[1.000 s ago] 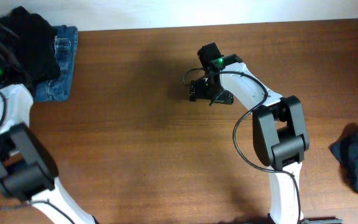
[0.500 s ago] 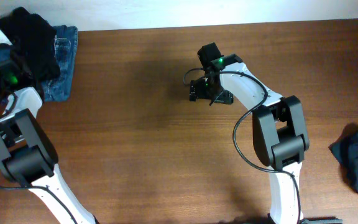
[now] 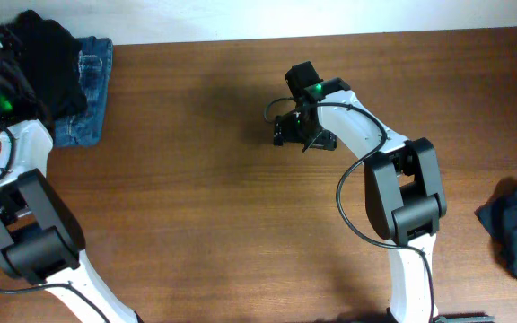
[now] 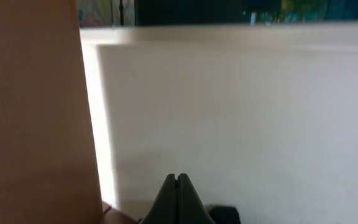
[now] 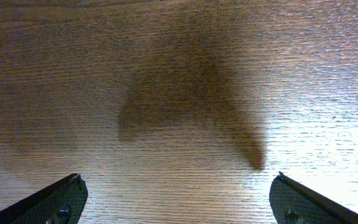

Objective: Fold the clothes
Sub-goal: 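Press the shirt onto the stack with the left gripper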

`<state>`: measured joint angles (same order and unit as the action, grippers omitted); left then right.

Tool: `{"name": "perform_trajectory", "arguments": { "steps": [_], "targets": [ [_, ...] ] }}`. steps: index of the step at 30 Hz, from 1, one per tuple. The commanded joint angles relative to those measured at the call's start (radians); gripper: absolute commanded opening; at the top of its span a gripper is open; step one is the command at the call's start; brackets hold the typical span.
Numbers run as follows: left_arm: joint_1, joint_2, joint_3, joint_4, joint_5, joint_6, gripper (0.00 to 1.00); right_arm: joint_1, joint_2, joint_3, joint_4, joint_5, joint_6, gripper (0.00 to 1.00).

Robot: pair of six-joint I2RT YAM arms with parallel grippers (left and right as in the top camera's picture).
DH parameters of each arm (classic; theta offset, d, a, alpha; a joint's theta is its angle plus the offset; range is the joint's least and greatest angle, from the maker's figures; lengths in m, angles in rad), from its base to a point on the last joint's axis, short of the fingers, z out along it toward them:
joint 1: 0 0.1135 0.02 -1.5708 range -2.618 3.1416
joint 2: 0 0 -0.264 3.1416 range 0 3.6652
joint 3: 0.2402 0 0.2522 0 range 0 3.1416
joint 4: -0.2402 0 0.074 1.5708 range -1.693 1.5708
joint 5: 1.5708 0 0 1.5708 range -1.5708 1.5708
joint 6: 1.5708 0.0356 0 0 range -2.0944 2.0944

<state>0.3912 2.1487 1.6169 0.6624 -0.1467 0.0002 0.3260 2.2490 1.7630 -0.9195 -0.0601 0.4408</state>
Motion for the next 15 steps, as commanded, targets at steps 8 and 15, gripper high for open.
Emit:
{"name": "perform_trajectory", "arguments": {
  "steps": [8, 15],
  "targets": [
    [0.081, 0.167, 0.109, -0.215, -0.041, 0.016, 0.01, 0.002, -0.002, -0.015, 0.010, 0.016, 0.002, 0.99],
    [0.091, 0.292, 0.124, -0.388, -0.029, 0.016, 0.01, 0.002, -0.002, -0.015, 0.011, 0.012, 0.002, 0.99]
  ]
}}
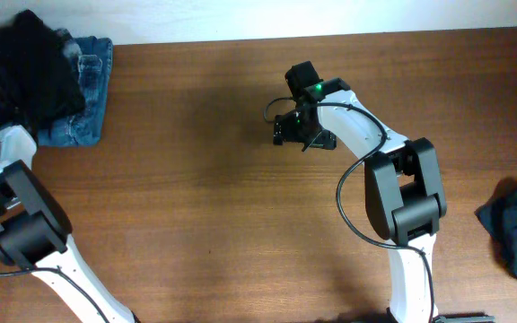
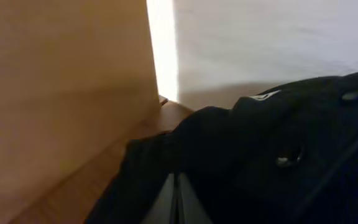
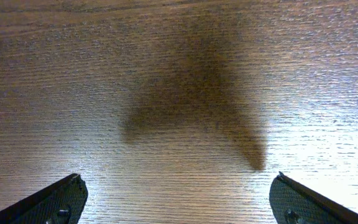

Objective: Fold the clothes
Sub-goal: 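Press the shirt onto the stack with the left gripper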

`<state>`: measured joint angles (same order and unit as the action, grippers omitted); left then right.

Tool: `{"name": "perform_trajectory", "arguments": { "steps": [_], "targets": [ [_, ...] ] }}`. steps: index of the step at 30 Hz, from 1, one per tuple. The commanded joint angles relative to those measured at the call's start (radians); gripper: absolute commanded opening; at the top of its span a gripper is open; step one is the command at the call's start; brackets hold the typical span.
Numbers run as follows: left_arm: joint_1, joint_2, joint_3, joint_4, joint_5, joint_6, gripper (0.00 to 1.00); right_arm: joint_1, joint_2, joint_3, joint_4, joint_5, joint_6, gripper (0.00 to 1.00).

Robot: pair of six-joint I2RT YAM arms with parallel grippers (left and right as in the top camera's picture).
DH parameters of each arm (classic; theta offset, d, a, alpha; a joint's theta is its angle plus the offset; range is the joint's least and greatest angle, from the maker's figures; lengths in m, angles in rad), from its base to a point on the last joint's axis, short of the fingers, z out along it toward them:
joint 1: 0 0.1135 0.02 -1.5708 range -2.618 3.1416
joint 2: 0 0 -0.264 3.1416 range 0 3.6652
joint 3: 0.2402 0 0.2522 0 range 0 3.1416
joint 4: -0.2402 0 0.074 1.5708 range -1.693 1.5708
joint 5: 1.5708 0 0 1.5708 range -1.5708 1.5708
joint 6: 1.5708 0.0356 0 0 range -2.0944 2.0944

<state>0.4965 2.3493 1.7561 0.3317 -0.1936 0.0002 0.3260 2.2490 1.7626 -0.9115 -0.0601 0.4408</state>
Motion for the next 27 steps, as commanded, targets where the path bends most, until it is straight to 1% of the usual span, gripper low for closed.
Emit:
{"name": "perform_trajectory", "arguments": {
  "steps": [1, 6, 11, 17, 19, 23, 27],
  "targets": [
    [-0.019, 0.093, -0.015, -0.056, 0.023, 0.016, 0.01, 0.002, -0.002, -0.014, 0.003, 0.011, 0.002, 0.99],
    [-0.044, 0.056, -0.013, 0.056, 0.022, 0.016, 0.01, 0.002, -0.002, -0.014, 0.003, 0.008, 0.002, 0.99],
    [-0.084, -0.051, 0.006, 0.155, 0.022, 0.016, 0.01, 0.002, -0.002, -0.014, 0.006, 0.005, 0.002, 0.99],
    [-0.111, -0.132, 0.011, 0.170, 0.021, 0.016, 0.01, 0.002, -0.002, -0.014, 0.007, 0.005, 0.002, 0.99],
    [-0.113, -0.132, 0.011, 0.163, 0.021, 0.016, 0.01, 0.002, -0.002, -0.014, 0.006, 0.005, 0.001, 0.99],
    [-0.111, -0.116, 0.011, 0.095, 0.021, 0.016, 0.01, 0.002, -0.002, -0.024, 0.008, 0.009, 0.001, 0.99],
    [-0.111, -0.066, 0.010, 0.089, 0.021, 0.016, 0.01, 0.002, -0.002, -0.025, 0.012, 0.009, 0.001, 0.99]
  ]
}}
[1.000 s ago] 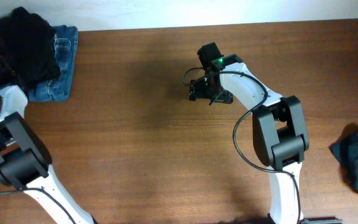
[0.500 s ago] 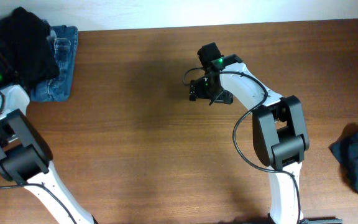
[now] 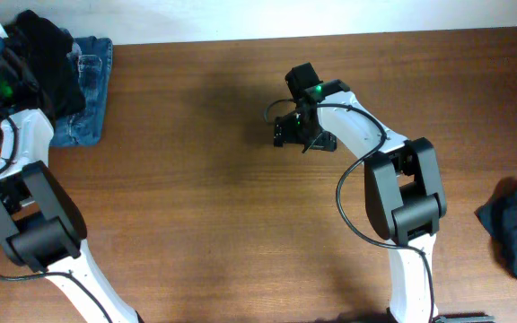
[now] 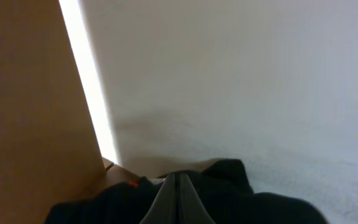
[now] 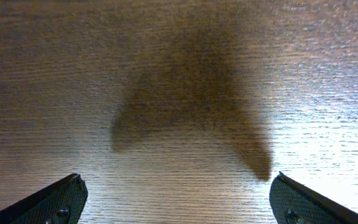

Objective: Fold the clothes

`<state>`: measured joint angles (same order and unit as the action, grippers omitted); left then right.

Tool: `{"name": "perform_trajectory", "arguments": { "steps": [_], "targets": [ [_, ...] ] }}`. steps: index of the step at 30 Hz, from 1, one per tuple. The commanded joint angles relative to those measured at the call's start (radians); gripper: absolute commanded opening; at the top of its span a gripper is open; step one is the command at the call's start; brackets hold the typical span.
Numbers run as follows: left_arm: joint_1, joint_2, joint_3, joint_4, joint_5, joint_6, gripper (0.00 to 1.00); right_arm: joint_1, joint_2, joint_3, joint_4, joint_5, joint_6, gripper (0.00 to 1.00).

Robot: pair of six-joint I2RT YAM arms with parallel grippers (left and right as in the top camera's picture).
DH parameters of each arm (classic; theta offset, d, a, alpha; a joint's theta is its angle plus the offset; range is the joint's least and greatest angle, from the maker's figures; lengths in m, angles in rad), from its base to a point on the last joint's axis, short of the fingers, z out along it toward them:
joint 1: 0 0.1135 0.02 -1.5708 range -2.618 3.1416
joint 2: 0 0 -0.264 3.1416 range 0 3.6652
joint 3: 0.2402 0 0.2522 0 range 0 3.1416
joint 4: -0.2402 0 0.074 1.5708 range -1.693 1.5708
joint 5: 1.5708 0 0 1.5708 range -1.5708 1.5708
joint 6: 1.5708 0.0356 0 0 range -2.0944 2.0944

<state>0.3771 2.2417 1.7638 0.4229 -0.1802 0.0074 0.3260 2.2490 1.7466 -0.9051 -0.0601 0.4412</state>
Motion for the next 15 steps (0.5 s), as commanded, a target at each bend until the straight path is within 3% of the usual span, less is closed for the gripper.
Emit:
{"name": "perform_trajectory", "arguments": {
  "steps": [1, 15],
  "targets": [
    [0.008, 0.056, 0.003, -0.008, 0.007, 0.009, 0.01, 0.002, -0.002, -0.009, 0.006, 0.009, 0.001, 0.99],
    [0.004, 0.194, 0.003, -0.086, 0.008, 0.009, 0.01, 0.002, -0.002, -0.009, 0.008, 0.008, 0.001, 0.99]
  ]
}}
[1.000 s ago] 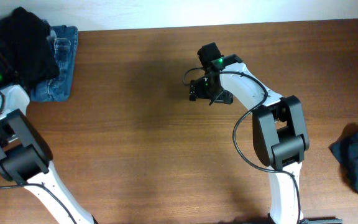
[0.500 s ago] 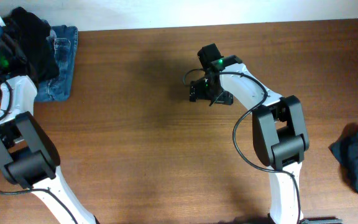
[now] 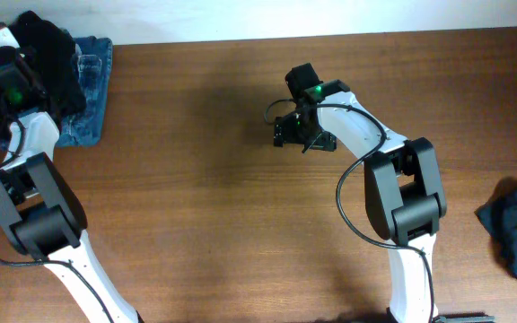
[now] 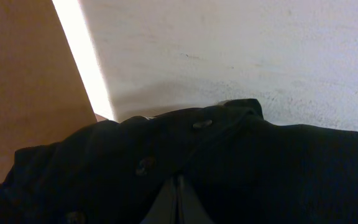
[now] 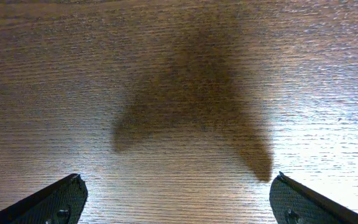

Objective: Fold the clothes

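Observation:
A black garment (image 3: 50,54) with buttons (image 4: 143,165) is heaped on folded blue jeans (image 3: 90,94) at the table's far left corner. My left gripper (image 4: 178,179) is among that cloth, its fingers pressed together with the tips against the black fabric; a pinch on cloth cannot be made out. In the overhead view the left gripper (image 3: 9,72) is mostly lost in the black heap. My right gripper (image 5: 178,199) hangs open over bare wood near the table's middle (image 3: 292,135), nothing between its fingers.
A crumpled dark navy garment lies at the right edge of the wooden table (image 3: 196,197). A white wall (image 4: 241,56) runs along the table's far side, just behind the left pile.
The left wrist has tilted down a little, so the black garment now fills the lower half of its view instead of a sliver. The right arm has barely shifted.
The left gripper stayed shut at the far left pile throughout, first facing the wall, then the black cloth, then the wall again, and now the cloth. The black heap shifted slightly on the jeans. The right gripper hung open over bare wood all along.

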`<state>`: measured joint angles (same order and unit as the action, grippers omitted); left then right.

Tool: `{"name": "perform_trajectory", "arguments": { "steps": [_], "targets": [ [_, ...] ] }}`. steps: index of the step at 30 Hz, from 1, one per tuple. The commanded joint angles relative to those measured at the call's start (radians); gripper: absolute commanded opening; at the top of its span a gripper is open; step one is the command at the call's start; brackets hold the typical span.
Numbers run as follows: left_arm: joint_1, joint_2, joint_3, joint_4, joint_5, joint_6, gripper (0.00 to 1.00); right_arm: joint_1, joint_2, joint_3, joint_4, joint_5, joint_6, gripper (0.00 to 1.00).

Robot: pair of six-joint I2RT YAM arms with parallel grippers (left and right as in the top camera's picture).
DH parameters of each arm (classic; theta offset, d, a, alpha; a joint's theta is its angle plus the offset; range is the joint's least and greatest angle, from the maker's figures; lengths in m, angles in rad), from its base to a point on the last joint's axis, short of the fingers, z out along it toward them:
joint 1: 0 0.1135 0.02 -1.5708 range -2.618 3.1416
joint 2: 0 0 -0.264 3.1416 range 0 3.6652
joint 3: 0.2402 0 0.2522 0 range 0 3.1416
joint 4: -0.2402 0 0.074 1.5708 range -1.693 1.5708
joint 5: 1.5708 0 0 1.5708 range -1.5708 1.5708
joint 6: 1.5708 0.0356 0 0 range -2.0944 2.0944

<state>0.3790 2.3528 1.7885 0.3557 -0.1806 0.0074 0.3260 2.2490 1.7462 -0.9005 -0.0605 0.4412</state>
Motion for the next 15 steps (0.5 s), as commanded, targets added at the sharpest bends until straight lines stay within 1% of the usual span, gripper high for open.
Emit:
{"name": "perform_trajectory", "arguments": {
  "steps": [1, 5, 7, 8, 9, 10, 11, 13, 14, 15],
  "targets": [
    [0.002, 0.079, -0.022, -0.003, 0.008, 0.009, 0.01, 0.002, -0.002, -0.008, 0.003, 0.009, 0.002, 0.99],
    [-0.002, 0.033, -0.022, 0.038, 0.014, 0.009, 0.01, 0.002, -0.002, -0.008, 0.004, 0.008, 0.002, 0.98],
    [-0.003, 0.000, -0.022, 0.047, 0.044, 0.009, 0.01, 0.002, -0.002, -0.008, 0.005, 0.008, 0.002, 0.99],
    [-0.005, -0.018, -0.022, 0.055, 0.061, 0.009, 0.04, 0.002, -0.002, -0.008, 0.007, 0.005, 0.002, 0.99],
    [-0.006, -0.042, -0.022, 0.061, 0.085, 0.009, 0.11, 0.002, -0.002, -0.008, 0.008, 0.005, 0.002, 0.99],
    [-0.008, -0.060, -0.022, 0.063, 0.107, 0.009, 0.14, 0.002, -0.002, -0.008, 0.008, 0.005, 0.002, 0.99],
    [-0.008, -0.081, -0.022, 0.063, 0.127, 0.009, 0.21, 0.002, -0.002, -0.008, 0.008, 0.005, 0.002, 0.99],
    [-0.008, -0.125, -0.022, 0.056, 0.163, 0.009, 0.48, 0.002, -0.002, -0.008, 0.007, 0.005, 0.002, 0.99],
    [-0.008, -0.145, -0.022, 0.048, 0.178, 0.009, 0.55, 0.002, -0.002, -0.008, 0.007, 0.005, 0.002, 0.99],
    [-0.008, -0.171, -0.022, 0.032, 0.200, 0.009, 0.66, 0.002, -0.002, -0.008, 0.007, 0.005, 0.002, 0.99]
  ]
}}
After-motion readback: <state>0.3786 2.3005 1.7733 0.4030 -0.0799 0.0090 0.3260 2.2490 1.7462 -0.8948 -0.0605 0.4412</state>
